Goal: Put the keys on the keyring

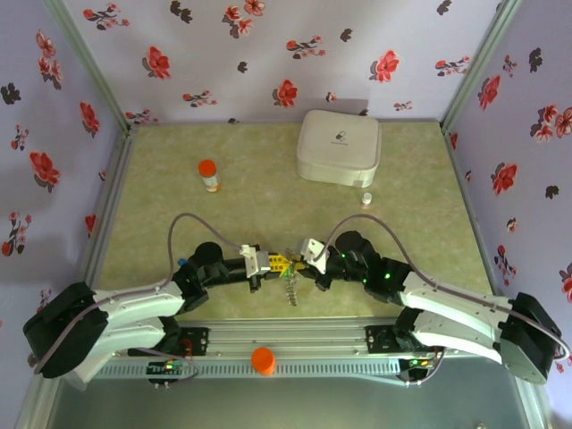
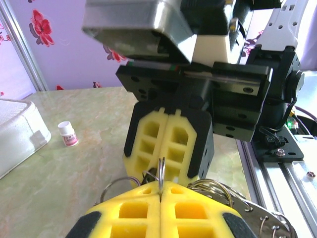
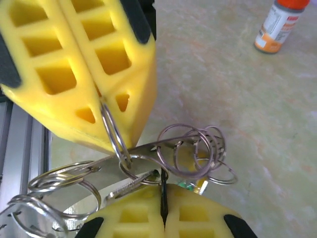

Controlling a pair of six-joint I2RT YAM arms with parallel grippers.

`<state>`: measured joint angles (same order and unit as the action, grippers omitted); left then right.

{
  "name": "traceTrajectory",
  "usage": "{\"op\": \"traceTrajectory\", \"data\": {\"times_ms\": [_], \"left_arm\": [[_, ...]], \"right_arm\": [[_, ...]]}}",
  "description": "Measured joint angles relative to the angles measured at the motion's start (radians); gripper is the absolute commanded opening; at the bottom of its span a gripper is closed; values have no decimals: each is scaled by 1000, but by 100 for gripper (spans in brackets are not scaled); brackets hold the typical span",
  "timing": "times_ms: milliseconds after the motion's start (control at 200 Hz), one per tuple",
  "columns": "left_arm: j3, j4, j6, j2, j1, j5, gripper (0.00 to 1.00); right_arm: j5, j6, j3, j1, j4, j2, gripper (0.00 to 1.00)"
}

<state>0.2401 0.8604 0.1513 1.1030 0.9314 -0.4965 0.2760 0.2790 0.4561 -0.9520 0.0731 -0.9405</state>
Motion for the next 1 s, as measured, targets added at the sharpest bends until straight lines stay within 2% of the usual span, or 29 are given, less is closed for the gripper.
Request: {"op": "traceTrajectory", "data": {"times_ms": [510,625,715,865,1000], "left_arm": [[19,-88,39,-44,0,35,0],[26,-108,50,-57,2,55,30],[24,-124,61,-71,2,87,42],[-25,-112,54,-145,2,189,48],[-61,-121,49,-245,2,324,53]], "right_arm": [[-27,32,122,-10,-213,77,0],[-38,47,140,-11,-245,77,0],[-58,56,159,-11,-270,77,0],[-85,69,176,-11,-290,77,0],[-98,80,188,-11,-304,65,0]]}}
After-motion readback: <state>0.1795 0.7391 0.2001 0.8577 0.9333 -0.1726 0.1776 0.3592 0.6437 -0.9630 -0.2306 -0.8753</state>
